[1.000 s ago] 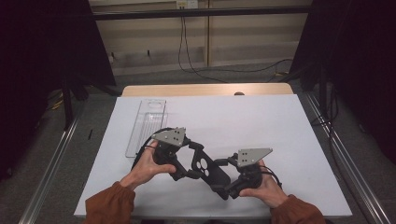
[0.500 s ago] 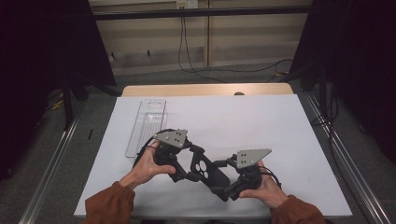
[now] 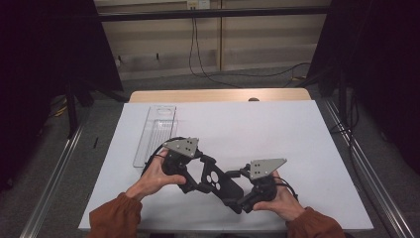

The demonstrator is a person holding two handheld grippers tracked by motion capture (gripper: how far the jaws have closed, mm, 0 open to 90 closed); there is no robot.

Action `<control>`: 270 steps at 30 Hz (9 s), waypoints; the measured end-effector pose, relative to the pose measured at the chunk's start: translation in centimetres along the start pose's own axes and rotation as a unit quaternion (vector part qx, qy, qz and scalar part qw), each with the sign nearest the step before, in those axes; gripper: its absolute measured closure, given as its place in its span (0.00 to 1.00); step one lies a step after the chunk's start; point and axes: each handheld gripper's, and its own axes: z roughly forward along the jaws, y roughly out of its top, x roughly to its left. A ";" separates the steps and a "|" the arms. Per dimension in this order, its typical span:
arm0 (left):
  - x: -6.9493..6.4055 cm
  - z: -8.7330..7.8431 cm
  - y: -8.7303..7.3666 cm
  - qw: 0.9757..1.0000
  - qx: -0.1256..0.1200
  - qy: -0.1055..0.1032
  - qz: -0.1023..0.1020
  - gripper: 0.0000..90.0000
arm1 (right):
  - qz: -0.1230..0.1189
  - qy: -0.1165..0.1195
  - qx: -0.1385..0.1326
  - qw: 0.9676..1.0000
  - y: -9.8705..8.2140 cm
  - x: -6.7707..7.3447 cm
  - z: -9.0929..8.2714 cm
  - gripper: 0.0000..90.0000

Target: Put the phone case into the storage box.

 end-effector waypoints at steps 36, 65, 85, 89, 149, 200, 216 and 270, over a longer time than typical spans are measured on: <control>-0.3 -0.9 0.8 0.996 -0.044 0.065 -0.031 0.16 | 0.032 -0.046 -0.048 0.997 0.6 -0.6 -1.1 0.02; -0.1 -3.0 -0.3 0.982 -0.067 0.156 -0.079 0.16 | 0.047 -0.167 -0.069 0.982 0.0 -1.0 -3.3 0.01; -0.2 -5.4 -0.9 0.967 -0.090 0.211 -0.111 0.16 | 0.058 -0.269 -0.073 0.959 -1.6 -0.4 -6.1 0.01; -0.2 -5.9 -1.0 0.964 -0.092 0.221 -0.114 0.16 | 0.058 -0.293 -0.078 0.951 -1.9 -0.3 -6.9 0.01; 1.9 -14.8 1.7 0.909 -0.063 0.377 -0.170 0.16 | 0.061 -0.380 -0.089 0.919 -4.7 0.9 -11.0 0.01; 7.2 -18.3 1.0 0.834 -0.029 0.496 -0.241 0.16 | 0.056 -0.378 -0.088 0.920 -4.7 0.9 -11.0 0.01; 8.9 -16.8 1.1 0.815 -0.010 0.519 -0.257 0.16 | 0.054 -0.376 -0.086 0.921 -4.7 1.0 -10.9 0.01; 13.1 -13.1 -1.7 0.745 -0.003 0.579 -0.330 0.16 | 0.052 -0.370 -0.080 0.924 -4.8 1.0 -10.8 0.01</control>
